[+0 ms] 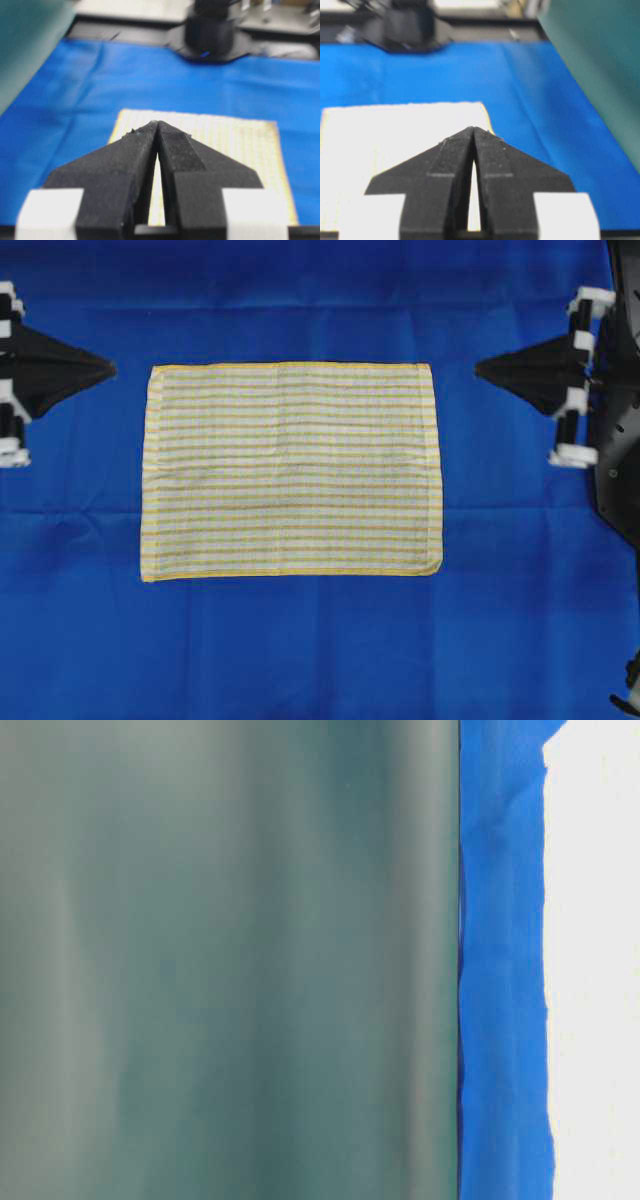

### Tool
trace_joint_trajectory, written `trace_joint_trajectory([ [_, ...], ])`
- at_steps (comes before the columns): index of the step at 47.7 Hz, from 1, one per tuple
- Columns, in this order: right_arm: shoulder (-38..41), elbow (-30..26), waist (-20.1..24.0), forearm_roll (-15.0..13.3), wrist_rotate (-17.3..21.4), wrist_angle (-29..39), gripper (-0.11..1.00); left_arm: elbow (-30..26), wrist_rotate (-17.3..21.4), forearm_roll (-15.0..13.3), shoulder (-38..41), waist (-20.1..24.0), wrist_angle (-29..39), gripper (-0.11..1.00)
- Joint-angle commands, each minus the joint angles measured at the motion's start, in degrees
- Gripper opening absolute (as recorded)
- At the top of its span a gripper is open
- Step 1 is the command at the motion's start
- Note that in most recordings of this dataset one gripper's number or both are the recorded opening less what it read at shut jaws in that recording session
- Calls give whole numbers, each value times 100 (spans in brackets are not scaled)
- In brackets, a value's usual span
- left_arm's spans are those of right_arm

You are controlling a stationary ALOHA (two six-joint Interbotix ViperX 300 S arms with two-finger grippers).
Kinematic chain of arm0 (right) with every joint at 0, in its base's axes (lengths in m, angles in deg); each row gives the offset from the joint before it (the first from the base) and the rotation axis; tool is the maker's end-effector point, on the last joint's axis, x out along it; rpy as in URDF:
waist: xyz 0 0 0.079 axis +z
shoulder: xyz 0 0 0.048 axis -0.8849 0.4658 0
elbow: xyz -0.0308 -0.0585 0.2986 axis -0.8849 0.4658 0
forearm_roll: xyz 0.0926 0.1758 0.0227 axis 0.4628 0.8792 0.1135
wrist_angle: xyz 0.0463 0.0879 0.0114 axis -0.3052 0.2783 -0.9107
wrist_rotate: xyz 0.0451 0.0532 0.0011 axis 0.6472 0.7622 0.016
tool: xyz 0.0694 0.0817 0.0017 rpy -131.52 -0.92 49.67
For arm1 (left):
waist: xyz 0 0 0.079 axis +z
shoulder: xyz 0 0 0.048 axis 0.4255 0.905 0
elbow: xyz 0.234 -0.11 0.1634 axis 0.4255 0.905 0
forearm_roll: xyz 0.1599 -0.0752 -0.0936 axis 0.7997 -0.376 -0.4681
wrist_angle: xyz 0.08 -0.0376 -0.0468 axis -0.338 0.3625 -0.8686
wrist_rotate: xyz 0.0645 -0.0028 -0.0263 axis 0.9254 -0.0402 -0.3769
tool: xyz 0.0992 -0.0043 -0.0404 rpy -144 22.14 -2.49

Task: Fold the yellow towel.
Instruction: 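Move both grippers to the towel's top left and right corners and grasp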

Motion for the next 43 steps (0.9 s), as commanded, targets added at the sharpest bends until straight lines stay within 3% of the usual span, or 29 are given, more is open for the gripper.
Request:
trace_joint_trajectory([
  [1,237,-141,-272,105,9,35,1,-62,-9,-9,229,246,-26,1],
  [5,501,-141,-510,185,9,88,7,-44,0,-9,492,483,-35,9],
  [15,1477,-193,-1002,299,0,105,67,149,18,-9,1310,888,-545,70],
  [18,1898,-246,-1143,316,9,79,76,237,35,-9,1608,932,-835,84],
  [25,2725,-378,-1318,343,0,-62,65,404,79,-9,2487,1099,-1547,77],
  [43,4333,-694,-1415,562,0,-264,66,-44,88,-18,4544,1450,-1951,76],
])
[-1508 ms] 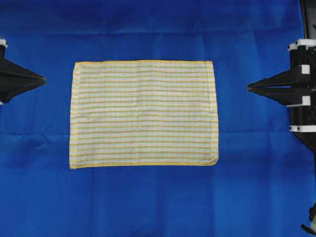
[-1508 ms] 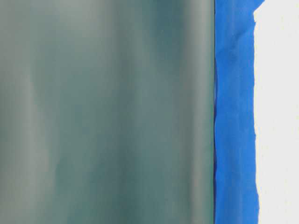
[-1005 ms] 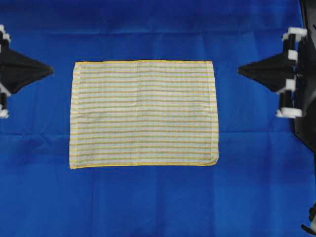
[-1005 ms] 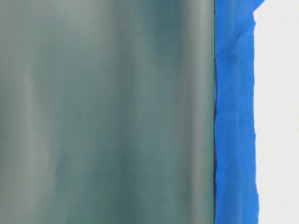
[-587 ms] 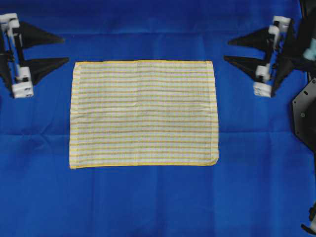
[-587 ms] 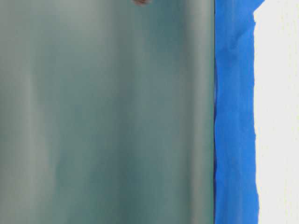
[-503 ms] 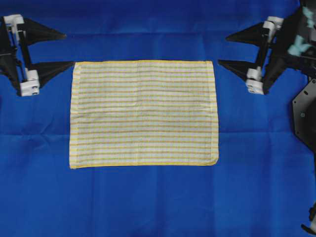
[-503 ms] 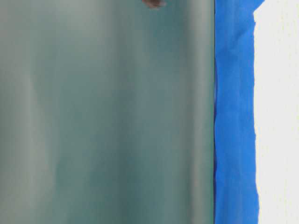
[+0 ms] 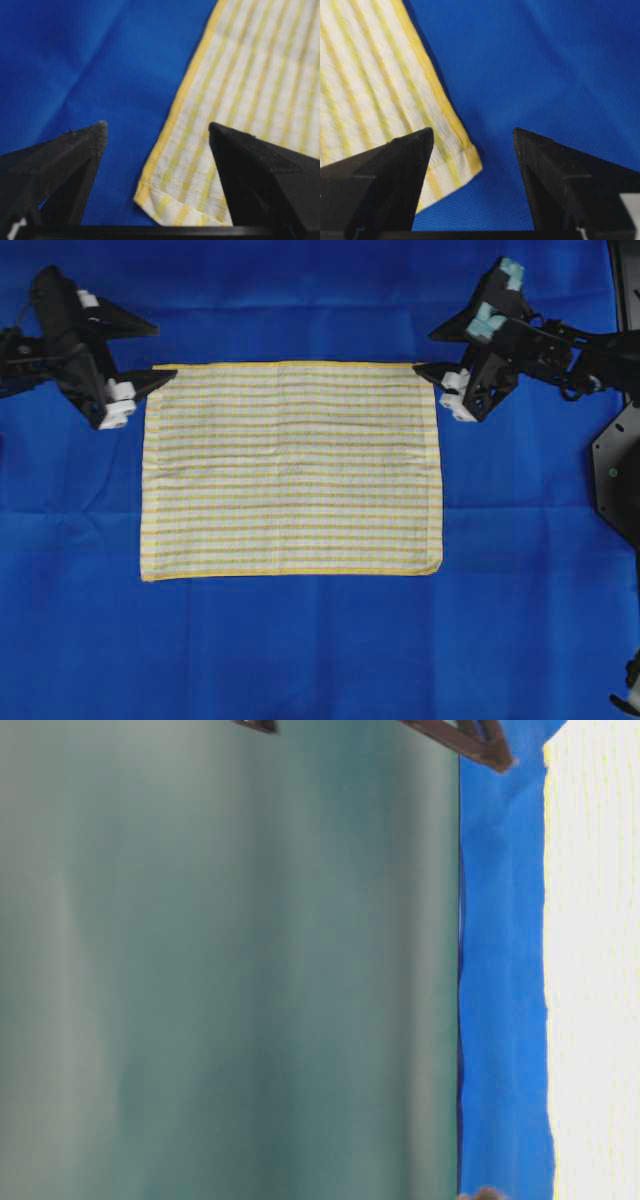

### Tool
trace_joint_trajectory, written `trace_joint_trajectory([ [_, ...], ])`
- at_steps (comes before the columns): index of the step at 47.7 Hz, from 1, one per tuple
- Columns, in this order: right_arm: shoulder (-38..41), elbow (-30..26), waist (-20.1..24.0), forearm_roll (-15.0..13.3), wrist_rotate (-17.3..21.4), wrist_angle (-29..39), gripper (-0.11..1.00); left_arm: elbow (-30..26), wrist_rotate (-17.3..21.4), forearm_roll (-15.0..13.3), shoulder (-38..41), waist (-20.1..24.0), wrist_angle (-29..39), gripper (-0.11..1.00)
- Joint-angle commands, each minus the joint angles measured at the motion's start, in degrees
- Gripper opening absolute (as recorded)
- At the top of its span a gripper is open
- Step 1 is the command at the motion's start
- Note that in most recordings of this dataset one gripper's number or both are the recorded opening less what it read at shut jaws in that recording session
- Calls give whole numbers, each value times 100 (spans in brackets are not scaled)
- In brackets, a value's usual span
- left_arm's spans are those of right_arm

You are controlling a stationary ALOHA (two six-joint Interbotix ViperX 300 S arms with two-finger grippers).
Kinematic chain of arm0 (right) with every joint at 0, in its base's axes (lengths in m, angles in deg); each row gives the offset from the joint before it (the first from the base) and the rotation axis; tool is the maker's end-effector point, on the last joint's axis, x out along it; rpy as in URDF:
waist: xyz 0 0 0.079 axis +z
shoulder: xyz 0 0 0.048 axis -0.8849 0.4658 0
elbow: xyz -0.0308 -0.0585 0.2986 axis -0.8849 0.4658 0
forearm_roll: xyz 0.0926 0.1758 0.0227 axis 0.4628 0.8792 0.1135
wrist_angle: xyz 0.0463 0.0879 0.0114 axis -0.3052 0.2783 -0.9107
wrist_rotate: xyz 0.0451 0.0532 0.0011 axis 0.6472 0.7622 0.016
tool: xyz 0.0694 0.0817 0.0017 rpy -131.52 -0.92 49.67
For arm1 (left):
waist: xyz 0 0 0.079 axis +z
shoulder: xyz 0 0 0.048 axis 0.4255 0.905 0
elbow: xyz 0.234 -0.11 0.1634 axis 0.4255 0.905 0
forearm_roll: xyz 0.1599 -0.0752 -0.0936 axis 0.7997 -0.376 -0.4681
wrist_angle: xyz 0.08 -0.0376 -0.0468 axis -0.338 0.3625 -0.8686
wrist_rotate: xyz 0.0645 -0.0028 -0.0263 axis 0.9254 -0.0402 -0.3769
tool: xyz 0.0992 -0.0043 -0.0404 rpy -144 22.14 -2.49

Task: Fold the yellow towel.
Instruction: 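Move both grippers to the towel's top left and right corners and grasp, then fold the top edge down toward the bottom edge with both grippers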

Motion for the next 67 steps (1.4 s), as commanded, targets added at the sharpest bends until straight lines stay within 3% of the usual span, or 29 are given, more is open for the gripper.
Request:
trace_joint_trajectory([
  [1,167,-123,-18,70,0,-97,66,-185,9,-9,316,53,-62,76],
  [11,448,-123,-26,202,0,-141,65,-299,9,-18,932,237,-62,72],
  [17,483,-114,-26,229,-9,-176,61,-299,0,-18,1037,299,-26,59],
  [21,483,-97,-35,220,-9,-176,48,-299,-9,-18,1046,281,44,42],
  [28,483,-79,-35,220,-9,-185,9,-316,0,-18,1055,272,237,15],
  [33,483,-88,-26,220,-9,-176,4,-334,0,-18,1055,272,290,3],
  [50,202,-114,-35,281,-9,-158,4,-606,44,-18,905,272,527,3],
  [67,-475,-70,-26,281,-9,167,4,-729,193,-18,-18,272,1213,3],
])
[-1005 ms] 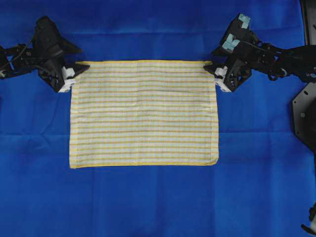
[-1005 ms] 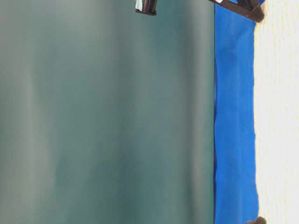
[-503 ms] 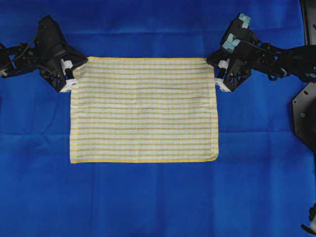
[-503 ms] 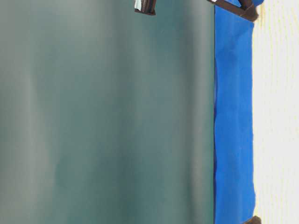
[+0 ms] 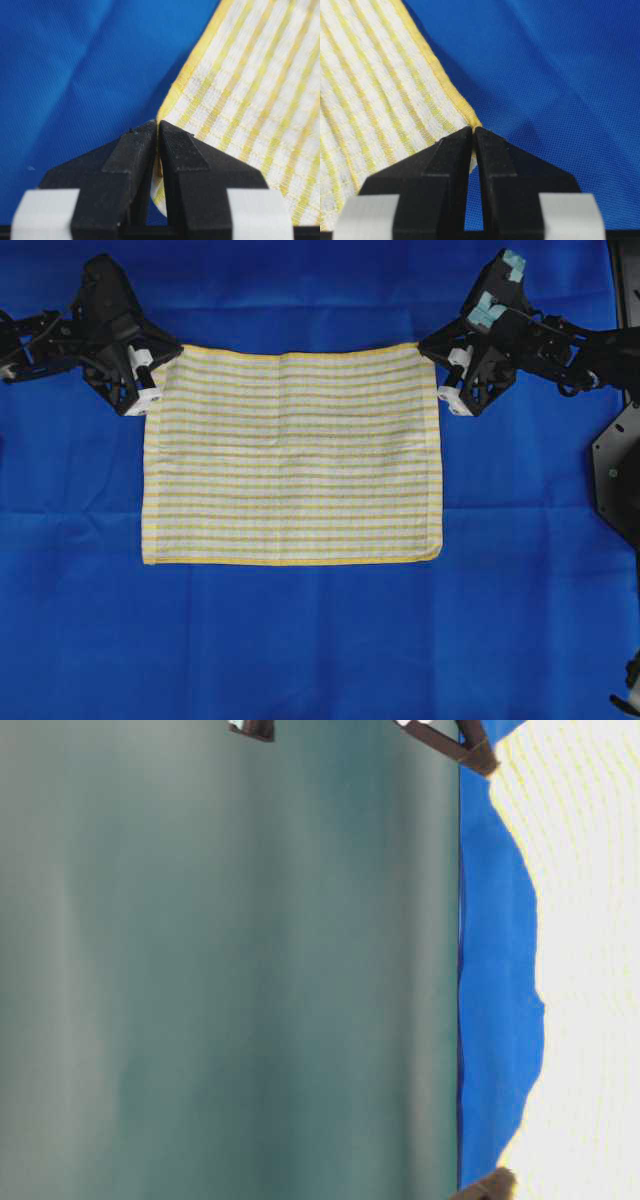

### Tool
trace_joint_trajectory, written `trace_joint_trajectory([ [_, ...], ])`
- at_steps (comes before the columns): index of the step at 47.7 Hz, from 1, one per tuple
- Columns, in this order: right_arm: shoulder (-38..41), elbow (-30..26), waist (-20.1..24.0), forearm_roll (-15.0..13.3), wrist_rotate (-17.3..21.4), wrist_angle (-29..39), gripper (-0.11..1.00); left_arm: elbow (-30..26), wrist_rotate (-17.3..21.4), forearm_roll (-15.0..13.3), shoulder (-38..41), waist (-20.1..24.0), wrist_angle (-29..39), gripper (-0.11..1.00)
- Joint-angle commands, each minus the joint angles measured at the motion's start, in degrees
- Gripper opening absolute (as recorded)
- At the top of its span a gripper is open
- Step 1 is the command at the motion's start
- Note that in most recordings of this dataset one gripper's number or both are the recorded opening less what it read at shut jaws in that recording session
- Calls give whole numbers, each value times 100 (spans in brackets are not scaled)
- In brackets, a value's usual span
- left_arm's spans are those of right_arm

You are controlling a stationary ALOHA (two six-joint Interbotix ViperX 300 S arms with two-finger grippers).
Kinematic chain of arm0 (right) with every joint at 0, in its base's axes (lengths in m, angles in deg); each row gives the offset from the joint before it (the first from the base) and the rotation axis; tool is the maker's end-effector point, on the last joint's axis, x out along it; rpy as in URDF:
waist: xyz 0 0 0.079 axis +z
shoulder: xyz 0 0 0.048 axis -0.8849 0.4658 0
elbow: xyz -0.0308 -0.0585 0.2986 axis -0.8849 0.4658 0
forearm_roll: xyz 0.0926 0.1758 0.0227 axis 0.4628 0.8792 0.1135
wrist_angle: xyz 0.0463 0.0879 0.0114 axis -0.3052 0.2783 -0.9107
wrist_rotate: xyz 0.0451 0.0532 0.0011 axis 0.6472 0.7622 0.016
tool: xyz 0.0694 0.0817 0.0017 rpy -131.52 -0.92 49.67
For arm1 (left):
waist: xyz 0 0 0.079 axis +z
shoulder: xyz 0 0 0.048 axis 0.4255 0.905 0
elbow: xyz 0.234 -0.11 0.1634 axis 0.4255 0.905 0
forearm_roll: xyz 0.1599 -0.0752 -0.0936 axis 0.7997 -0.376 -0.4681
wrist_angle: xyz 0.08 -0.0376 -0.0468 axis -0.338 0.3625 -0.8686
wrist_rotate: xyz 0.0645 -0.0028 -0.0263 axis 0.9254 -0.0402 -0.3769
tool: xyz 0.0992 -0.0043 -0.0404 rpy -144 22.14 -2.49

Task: Fold the yellow towel.
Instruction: 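Fold the top edge down toward the bottom edge with both grippers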

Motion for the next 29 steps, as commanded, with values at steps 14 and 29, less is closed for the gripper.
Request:
trace_joint_trajectory([
  [14,-193,-79,-18,26,0,62,4,18,26,-9,-519,9,97,3],
  [29,-817,-35,70,167,9,624,4,79,-35,-18,-976,-316,325,3],
])
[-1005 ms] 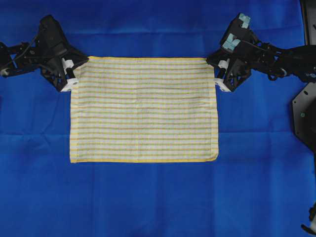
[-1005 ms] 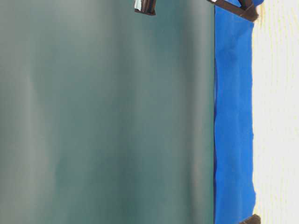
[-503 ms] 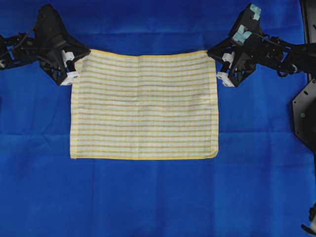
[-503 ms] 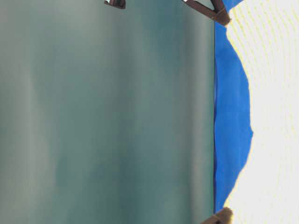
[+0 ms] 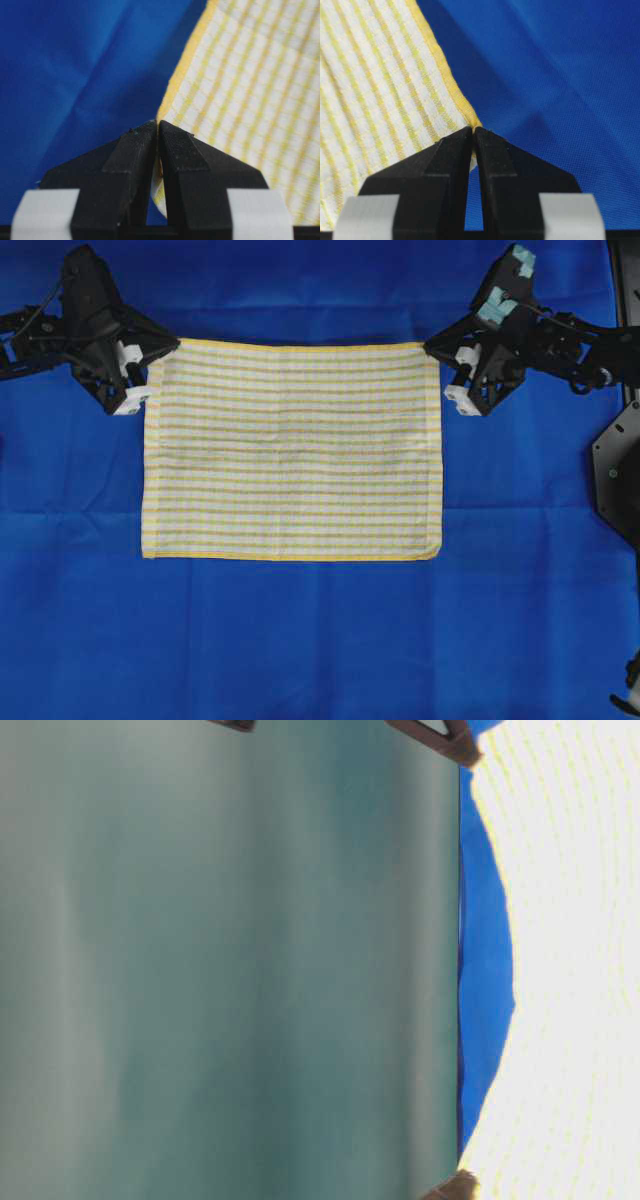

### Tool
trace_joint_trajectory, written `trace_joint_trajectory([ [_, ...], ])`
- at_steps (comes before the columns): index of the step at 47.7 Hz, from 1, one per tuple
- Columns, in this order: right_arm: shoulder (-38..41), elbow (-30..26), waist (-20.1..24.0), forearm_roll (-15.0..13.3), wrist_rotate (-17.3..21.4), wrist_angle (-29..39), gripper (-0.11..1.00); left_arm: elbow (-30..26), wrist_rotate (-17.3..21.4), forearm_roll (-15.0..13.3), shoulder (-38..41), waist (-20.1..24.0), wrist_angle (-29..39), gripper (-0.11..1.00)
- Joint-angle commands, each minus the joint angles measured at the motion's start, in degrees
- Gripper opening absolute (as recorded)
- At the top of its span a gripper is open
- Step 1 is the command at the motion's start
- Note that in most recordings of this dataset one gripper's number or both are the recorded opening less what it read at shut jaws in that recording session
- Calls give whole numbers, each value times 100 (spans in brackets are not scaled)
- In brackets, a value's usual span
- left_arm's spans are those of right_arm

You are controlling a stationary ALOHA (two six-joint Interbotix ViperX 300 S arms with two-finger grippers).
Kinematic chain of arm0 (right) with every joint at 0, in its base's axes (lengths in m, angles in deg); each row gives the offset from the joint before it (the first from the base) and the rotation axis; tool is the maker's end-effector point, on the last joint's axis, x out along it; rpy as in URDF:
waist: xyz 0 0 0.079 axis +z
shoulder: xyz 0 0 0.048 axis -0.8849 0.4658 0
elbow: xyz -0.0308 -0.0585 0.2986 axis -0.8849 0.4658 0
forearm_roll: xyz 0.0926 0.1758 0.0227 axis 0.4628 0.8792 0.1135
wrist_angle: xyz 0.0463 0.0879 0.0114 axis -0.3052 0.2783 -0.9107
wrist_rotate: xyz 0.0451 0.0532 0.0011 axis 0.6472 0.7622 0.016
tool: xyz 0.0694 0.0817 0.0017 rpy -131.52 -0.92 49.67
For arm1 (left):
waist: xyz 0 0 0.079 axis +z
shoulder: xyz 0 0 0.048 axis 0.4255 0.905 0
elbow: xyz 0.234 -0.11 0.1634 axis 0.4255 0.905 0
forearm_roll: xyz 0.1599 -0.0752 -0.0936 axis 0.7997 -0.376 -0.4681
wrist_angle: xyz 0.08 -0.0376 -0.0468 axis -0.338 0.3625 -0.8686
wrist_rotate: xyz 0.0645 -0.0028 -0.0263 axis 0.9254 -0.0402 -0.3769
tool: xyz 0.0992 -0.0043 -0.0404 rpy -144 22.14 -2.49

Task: Fold the yellow towel.
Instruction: 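Fold the top edge down toward the bottom edge with both grippers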

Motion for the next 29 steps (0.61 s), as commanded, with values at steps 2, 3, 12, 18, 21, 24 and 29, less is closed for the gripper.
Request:
trace_joint_trajectory([
  [2,-387,-35,123,97,9,167,4,0,-18,-18,-325,-211,44,3],
  [3,-439,-26,158,105,9,202,4,18,-26,-26,-369,-255,53,3],
  [12,-817,35,633,211,9,413,4,211,-360,-26,-747,-782,79,3],
  [18,-984,123,1028,387,9,501,4,378,-624,-26,-984,-1169,79,3],
  [21,-1028,167,1239,501,9,545,4,492,-765,-26,-1107,-1424,79,3],
  [24,-1063,202,1459,580,9,598,4,571,-879,-26,-1195,-1670,79,3],
  [29,-1090,229,1898,686,9,633,4,659,-1028,-26,-1301,-2048,79,3],
])
